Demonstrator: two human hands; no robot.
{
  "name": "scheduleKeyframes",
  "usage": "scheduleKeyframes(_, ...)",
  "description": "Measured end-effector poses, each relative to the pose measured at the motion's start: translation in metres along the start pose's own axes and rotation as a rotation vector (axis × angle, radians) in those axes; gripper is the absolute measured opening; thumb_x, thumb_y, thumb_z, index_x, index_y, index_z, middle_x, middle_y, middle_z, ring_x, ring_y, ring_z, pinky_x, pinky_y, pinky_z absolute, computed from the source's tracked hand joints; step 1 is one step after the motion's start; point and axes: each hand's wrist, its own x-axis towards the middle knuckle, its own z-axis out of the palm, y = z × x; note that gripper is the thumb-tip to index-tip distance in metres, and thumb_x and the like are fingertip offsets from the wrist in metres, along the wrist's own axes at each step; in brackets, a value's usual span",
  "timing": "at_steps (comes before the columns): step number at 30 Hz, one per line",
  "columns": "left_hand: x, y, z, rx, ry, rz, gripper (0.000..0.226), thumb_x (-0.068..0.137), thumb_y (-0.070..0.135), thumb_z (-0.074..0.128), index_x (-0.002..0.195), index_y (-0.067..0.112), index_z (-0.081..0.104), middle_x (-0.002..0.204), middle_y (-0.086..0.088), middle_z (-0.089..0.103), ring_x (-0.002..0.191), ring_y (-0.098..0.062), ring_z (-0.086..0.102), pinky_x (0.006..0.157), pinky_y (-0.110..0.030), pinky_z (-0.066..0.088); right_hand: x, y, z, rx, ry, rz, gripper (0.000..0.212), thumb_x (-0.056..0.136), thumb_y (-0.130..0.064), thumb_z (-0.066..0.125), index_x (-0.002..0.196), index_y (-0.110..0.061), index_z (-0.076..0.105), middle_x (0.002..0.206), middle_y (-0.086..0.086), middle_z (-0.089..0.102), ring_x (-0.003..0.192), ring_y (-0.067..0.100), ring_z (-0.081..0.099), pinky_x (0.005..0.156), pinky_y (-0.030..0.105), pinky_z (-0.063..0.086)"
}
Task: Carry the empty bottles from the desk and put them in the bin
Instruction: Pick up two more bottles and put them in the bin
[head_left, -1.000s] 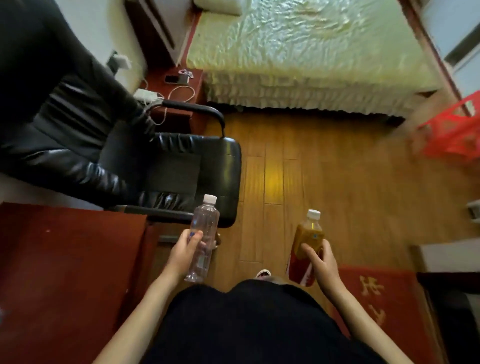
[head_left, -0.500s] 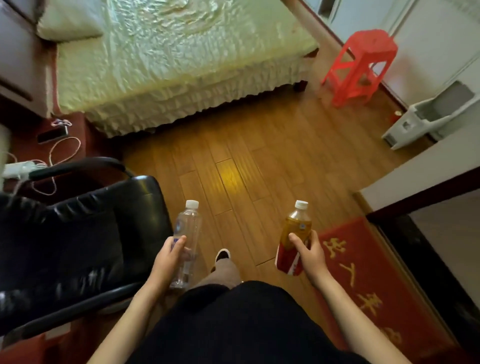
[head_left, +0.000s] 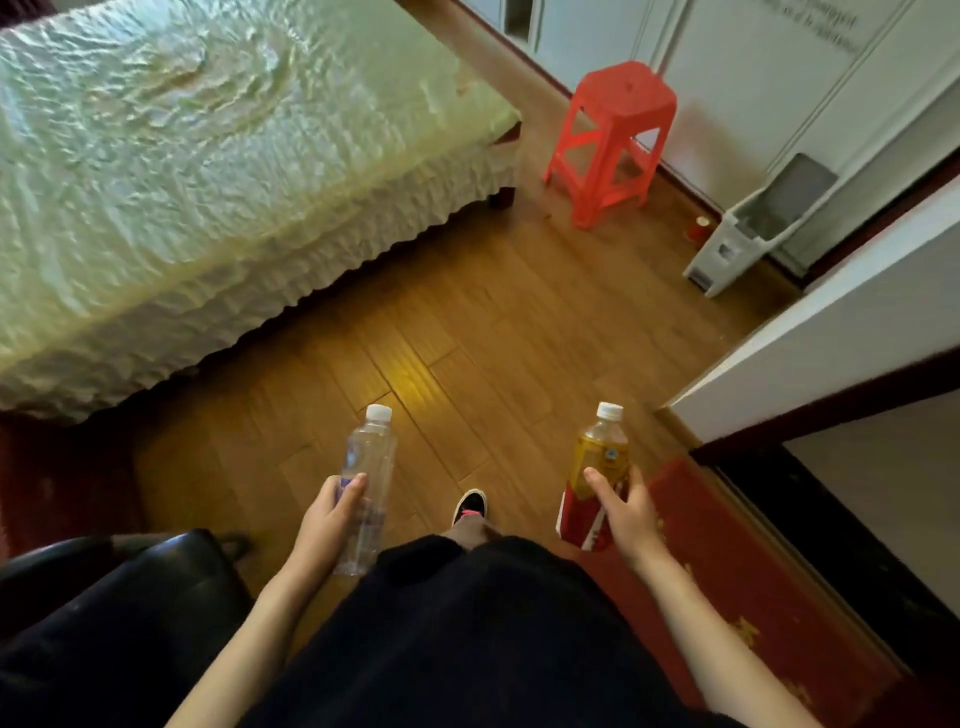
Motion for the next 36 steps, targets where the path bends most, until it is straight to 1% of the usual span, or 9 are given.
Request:
scheduleKeyframes(3, 0.06, 0.075, 0.015, 0.065, -0.119, 0.093, 0.033, 0.093, 0.048, 0.049, 0.1, 0.017, 0.057, 0.097, -0.009, 0.069, 0.085, -0.025, 0.071, 0.071, -0.04, 0.059, 0.041, -0.032, -0.013, 0.001, 0.089, 0.007, 0.022, 0.089, -0.028, 0.066, 0.108, -0.033, 0.055, 0.104, -0.003, 0.067, 0.095, 0.012, 0.065, 0.083, 0.034, 0.05)
scheduleKeyframes(9, 0.154, 0.205, 0.073, 0.193, -0.335, 0.239, 0.033, 0.091, 0.049, 0.051, 0.115, 0.026, 0.054, 0.103, 0.002, 0.068, 0.085, -0.015, 0.071, 0.07, -0.032, 0.059, 0.106, -0.069, -0.046, 0.033, 0.283, 0.023, 0.031, 0.09, -0.028, 0.065, 0.119, -0.024, 0.054, 0.104, -0.009, 0.064, 0.096, 0.008, 0.061, 0.076, 0.028, 0.045)
scheduleKeyframes(12, 0.192, 0.25, 0.111, 0.209, -0.389, 0.275, 0.021, 0.093, 0.044, 0.05, 0.109, 0.032, 0.053, 0.103, 0.003, 0.067, 0.088, -0.014, 0.07, 0.068, -0.027, 0.058, 0.142, -0.075, -0.063, 0.029, 0.339, 0.052, 0.031, 0.087, -0.036, 0.067, 0.114, -0.027, 0.056, 0.102, -0.008, 0.066, 0.094, 0.008, 0.062, 0.073, 0.024, 0.045)
scheduleKeyframes(15, 0.23, 0.283, 0.148, 0.194, -0.415, 0.243, 0.012, 0.093, 0.044, 0.05, 0.103, 0.037, 0.053, 0.102, 0.001, 0.068, 0.086, -0.016, 0.07, 0.064, -0.025, 0.057, 0.19, -0.081, -0.078, 0.062, 0.371, 0.111, 0.044, 0.082, -0.046, 0.067, 0.119, -0.024, 0.057, 0.106, -0.004, 0.067, 0.096, 0.014, 0.063, 0.079, 0.033, 0.048)
scheduleKeyframes(18, 0.269, 0.319, 0.181, 0.147, -0.408, 0.177, 0.017, 0.093, 0.043, 0.052, 0.106, 0.033, 0.055, 0.104, -0.003, 0.068, 0.085, -0.018, 0.071, 0.062, -0.025, 0.057, 0.254, -0.098, -0.094, 0.103, 0.391, 0.121, 0.042, 0.088, -0.04, 0.065, 0.125, -0.021, 0.055, 0.11, -0.003, 0.066, 0.1, 0.016, 0.063, 0.084, 0.036, 0.048)
scheduleKeyframes(23, 0.331, 0.398, 0.221, 0.137, -0.325, 0.12, 0.029, 0.094, 0.042, 0.049, 0.117, 0.025, 0.052, 0.104, -0.004, 0.067, 0.086, -0.019, 0.069, 0.057, -0.023, 0.053, 0.369, -0.175, -0.121, 0.144, 0.346, 0.09, 0.031, 0.091, -0.031, 0.063, 0.117, -0.018, 0.054, 0.104, 0.003, 0.066, 0.098, 0.022, 0.065, 0.071, 0.028, 0.047)
scheduleKeyframes(28, 0.399, 0.471, 0.24, 0.152, -0.237, 0.123, 0.042, 0.095, 0.044, 0.047, 0.125, 0.015, 0.052, 0.105, -0.012, 0.067, 0.088, -0.026, 0.068, 0.062, -0.032, 0.054, 0.475, -0.258, -0.137, 0.1, 0.252, 0.017, 0.04, 0.09, -0.04, 0.063, 0.123, -0.023, 0.049, 0.109, -0.001, 0.064, 0.098, 0.015, 0.063, 0.073, 0.025, 0.048)
scheduleKeyframes(32, 0.452, 0.513, 0.254, 0.148, -0.209, 0.081, 0.039, 0.095, 0.043, 0.046, 0.121, 0.014, 0.053, 0.105, -0.013, 0.066, 0.088, -0.027, 0.068, 0.061, -0.032, 0.053, 0.548, -0.308, -0.136, 0.103, 0.234, -0.002, 0.034, 0.092, -0.033, 0.059, 0.121, -0.023, 0.046, 0.104, -0.009, 0.06, 0.092, 0.005, 0.059, 0.068, 0.016, 0.043)
scheduleKeyframes(36, 0.522, 0.558, 0.276, 0.171, -0.204, 0.082, 0.037, 0.095, 0.043, 0.047, 0.114, 0.013, 0.057, 0.099, -0.012, 0.067, 0.083, -0.026, 0.068, 0.061, -0.032, 0.052, 0.624, -0.336, -0.136, 0.105, 0.245, 0.016, 0.042, 0.091, -0.035, 0.06, 0.127, -0.019, 0.047, 0.11, -0.006, 0.062, 0.097, 0.007, 0.061, 0.07, 0.017, 0.044)
